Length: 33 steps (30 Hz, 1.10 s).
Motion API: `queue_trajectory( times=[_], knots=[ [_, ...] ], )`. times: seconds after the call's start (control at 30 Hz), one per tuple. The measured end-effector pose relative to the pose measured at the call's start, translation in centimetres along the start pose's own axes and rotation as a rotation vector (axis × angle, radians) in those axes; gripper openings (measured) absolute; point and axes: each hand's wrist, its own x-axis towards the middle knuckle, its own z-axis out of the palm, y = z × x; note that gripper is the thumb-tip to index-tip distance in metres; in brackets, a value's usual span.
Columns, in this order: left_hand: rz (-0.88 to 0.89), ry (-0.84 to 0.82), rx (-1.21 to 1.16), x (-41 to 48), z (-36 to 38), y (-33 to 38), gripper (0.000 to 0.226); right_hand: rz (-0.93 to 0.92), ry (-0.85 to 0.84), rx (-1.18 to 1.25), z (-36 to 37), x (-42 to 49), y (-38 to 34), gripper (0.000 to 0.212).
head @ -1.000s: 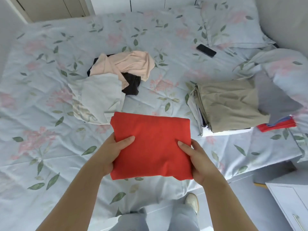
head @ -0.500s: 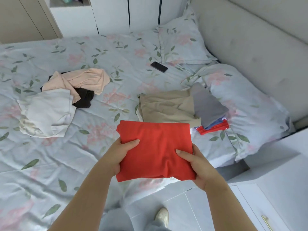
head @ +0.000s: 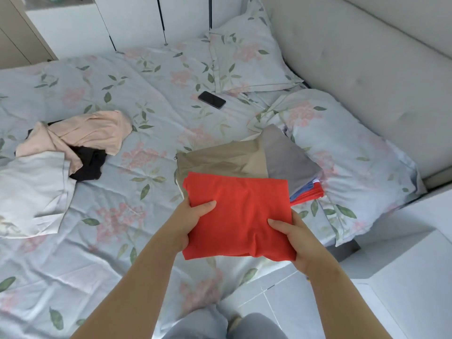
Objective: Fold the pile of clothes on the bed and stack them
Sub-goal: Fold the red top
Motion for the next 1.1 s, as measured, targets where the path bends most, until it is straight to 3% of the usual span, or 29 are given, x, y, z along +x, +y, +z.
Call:
queue_trajectory(
  times=[0.3,0.47,0.6,0.8,0.9,0.97,1.03,1.1],
  knots=[
    [-0.002,0.003,0.058,9.2,8.2,2.6,0.051,0.044,0.072,-0.007,-5.7,9.9,-5.8,0.050],
    [0.040,0.015,0.289,16.4,14.4,5.5,0.050,0.111,0.072,0.029,-10.4,16.1,-10.1,0.037],
    [-0.019,-0.115,0.574,21.8,18.1,8.4,0.049,0.194,0.032,0.159,-13.7,20.8,-12.7,0.016],
    [-0.062,-0.240,0.840,28.6,21.5,12.2,0.054,0.269,0.104,0.196,-15.9,26.8,-13.1,0.052],
    [0.037,-0.132,1.124,32.2,22.7,12.4,0.063,0.407,0.074,0.121,-16.3,28.5,-12.3,0.041],
    [0.078,0.084,1.292,33.4,23.5,10.9,0.070,0.495,0.109,-0.097,-16.5,29.7,-11.4,0.035],
    [0.083,0.315,1.235,33.5,24.3,8.6,0.065,0.436,0.229,-0.280,-16.7,31.0,-10.8,0.041],
    [0.046,0.473,1.075,33.0,24.8,6.1,0.059,0.266,0.319,-0.458,-16.4,31.9,-11.1,0.059]
  ],
)
